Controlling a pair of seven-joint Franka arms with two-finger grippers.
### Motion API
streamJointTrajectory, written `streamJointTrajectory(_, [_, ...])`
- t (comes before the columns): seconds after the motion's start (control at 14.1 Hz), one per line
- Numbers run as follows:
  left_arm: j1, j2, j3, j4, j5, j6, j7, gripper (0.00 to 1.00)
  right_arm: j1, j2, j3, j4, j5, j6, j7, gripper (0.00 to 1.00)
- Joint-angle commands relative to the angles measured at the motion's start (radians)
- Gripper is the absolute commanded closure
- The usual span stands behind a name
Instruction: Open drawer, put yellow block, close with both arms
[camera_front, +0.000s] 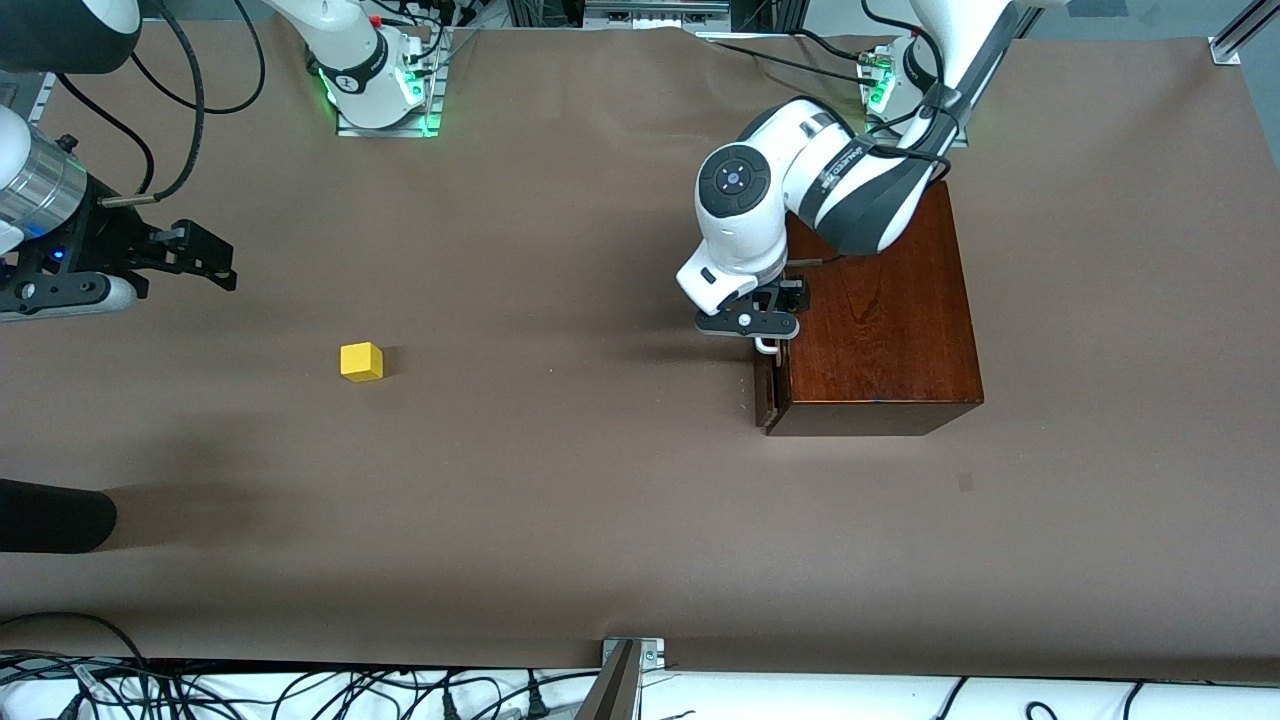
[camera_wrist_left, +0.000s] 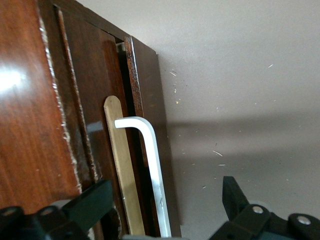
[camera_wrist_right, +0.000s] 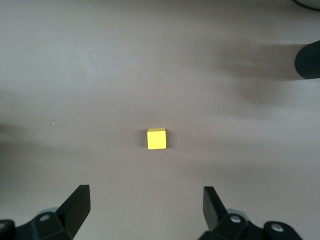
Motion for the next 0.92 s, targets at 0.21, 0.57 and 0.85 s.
streamJointTrajectory(0.21, [-0.019,-0.030,0.006,-0.077,0.032,0.053,-0.056,0.00,-0.005,-0.002,0.001,0.013,0.008,-0.018,0.000,0.00])
streamJointTrajectory(0.57, [-0.045,-0.050,0.002,-0.044,0.032,-0.021,-0.059,0.00,-0.005,-0.002,0.001,0.013,0.008,-0.018,0.000,0.00])
streamJointTrajectory(0.85, [-0.095,-0.036,0.006,-0.047,0.124,-0.026,-0.156,0.00,-0.005,-0.002,0.003,0.014,0.008,-0.018,0.000,0.00])
